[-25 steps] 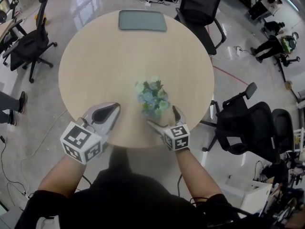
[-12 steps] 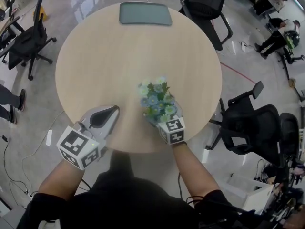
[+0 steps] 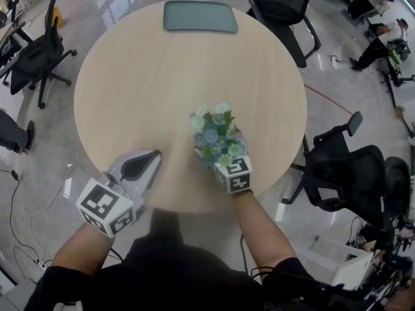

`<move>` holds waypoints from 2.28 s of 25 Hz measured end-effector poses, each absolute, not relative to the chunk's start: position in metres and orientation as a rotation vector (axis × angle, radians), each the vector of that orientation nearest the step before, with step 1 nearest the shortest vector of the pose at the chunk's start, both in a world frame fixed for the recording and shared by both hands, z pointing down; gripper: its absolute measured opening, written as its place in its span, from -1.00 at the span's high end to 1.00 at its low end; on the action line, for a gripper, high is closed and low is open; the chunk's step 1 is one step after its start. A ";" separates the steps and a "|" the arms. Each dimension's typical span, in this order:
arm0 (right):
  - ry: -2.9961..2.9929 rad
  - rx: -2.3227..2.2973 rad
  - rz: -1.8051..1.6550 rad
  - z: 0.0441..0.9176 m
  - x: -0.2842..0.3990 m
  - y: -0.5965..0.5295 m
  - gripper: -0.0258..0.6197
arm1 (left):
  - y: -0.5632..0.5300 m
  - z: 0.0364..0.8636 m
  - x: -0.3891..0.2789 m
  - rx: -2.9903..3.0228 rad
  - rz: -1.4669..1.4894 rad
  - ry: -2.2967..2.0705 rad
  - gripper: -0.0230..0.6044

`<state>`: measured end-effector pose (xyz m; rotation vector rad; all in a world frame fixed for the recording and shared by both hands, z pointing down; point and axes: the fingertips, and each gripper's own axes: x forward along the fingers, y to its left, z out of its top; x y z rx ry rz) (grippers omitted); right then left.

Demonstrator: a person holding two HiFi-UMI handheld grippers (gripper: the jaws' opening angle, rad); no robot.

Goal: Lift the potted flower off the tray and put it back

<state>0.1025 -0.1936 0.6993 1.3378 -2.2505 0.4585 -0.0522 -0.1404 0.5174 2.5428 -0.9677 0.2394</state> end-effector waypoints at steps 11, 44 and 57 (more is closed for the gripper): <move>-2.275 1.308 0.513 0.665 0.120 -0.203 -0.82 | -0.146 0.512 -0.051 2.544 0.232 -1.009 0.93; -2.356 1.432 0.387 0.457 0.113 -0.533 -0.82 | -0.421 0.460 -0.112 2.602 0.155 -1.083 0.93; -2.341 1.431 0.416 0.485 0.118 -0.609 -0.82 | -0.463 0.487 -0.117 2.581 0.213 -1.134 0.93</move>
